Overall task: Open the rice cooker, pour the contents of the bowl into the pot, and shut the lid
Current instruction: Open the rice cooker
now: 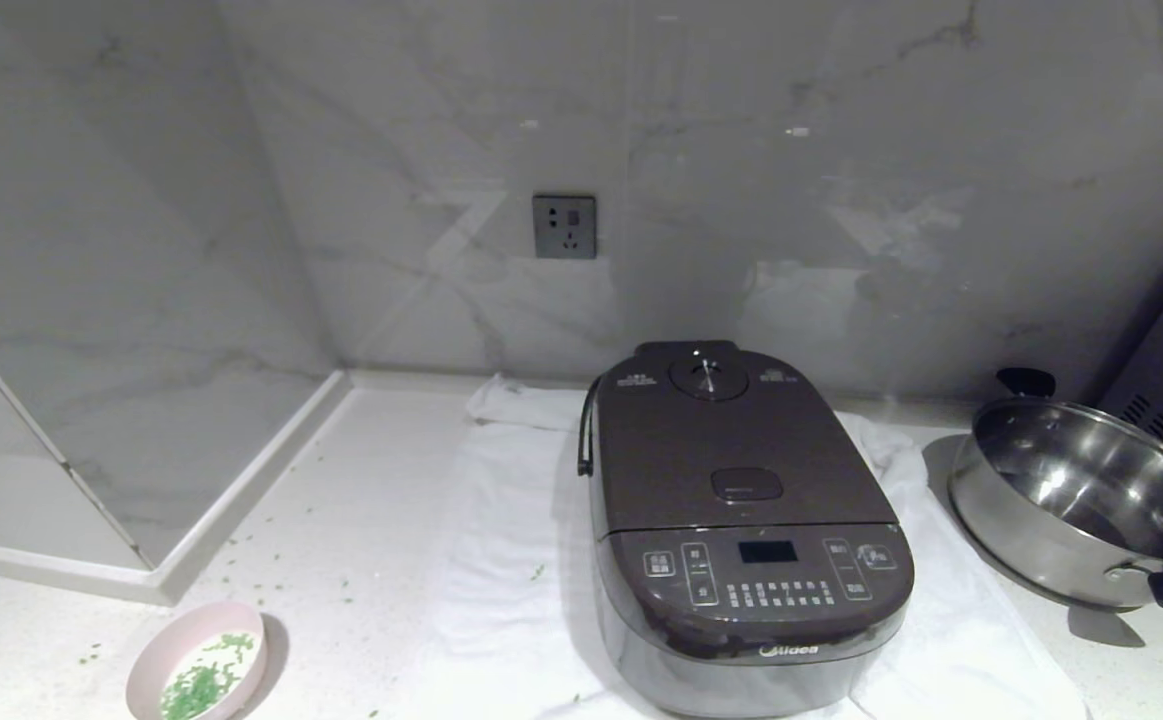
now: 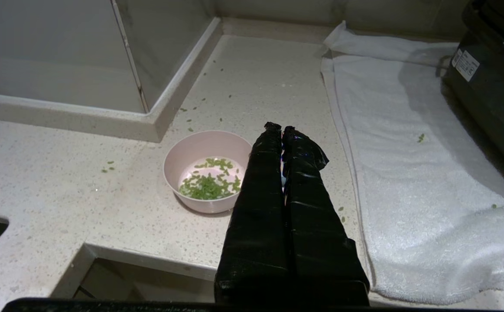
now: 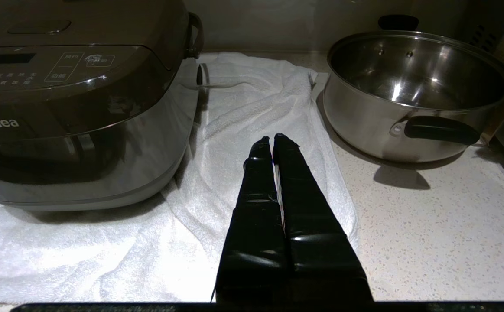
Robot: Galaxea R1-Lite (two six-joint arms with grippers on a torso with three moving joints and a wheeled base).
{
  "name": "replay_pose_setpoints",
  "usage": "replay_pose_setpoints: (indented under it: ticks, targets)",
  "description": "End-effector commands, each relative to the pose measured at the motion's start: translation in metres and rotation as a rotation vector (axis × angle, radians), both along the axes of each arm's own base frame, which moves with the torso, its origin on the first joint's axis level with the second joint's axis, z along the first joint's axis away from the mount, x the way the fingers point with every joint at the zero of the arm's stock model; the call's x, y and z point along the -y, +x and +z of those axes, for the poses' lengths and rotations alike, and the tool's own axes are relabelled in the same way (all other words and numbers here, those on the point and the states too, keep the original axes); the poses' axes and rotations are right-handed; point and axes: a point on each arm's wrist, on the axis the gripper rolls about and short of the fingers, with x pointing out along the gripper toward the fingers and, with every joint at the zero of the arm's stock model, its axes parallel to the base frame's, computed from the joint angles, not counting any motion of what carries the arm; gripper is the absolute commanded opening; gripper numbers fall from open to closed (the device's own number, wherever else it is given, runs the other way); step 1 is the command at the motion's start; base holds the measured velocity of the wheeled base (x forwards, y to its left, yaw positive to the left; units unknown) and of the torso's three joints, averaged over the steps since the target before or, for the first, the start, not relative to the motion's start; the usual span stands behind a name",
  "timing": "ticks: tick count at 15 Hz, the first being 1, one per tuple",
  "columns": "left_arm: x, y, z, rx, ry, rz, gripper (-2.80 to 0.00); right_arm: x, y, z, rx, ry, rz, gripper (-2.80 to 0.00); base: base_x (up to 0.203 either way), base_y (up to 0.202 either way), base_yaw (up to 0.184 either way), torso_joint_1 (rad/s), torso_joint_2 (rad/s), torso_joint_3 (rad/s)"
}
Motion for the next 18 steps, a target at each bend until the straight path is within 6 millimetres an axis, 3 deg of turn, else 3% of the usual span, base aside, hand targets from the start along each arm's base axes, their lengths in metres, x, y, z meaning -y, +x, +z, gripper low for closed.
replay_pose_setpoints:
  ticks: [1,18]
  targets:
    - [0.0000,-0.0001,-0.0001,0.001,0.000,0.001,-2.80,0.0000,0.0001,-0.0003,-0.001,0.000,0.001,-2.80,0.000,0.000,0.000,0.000,0.00,0.000]
    - [0.0003,-0.0004,0.0007,0.004,0.044,-0.005,-2.80,0.0000,0.0001,-0.0003,-0.001,0.000,-0.001,-2.80,0.000,0.000,0.000,0.000,0.00,0.000]
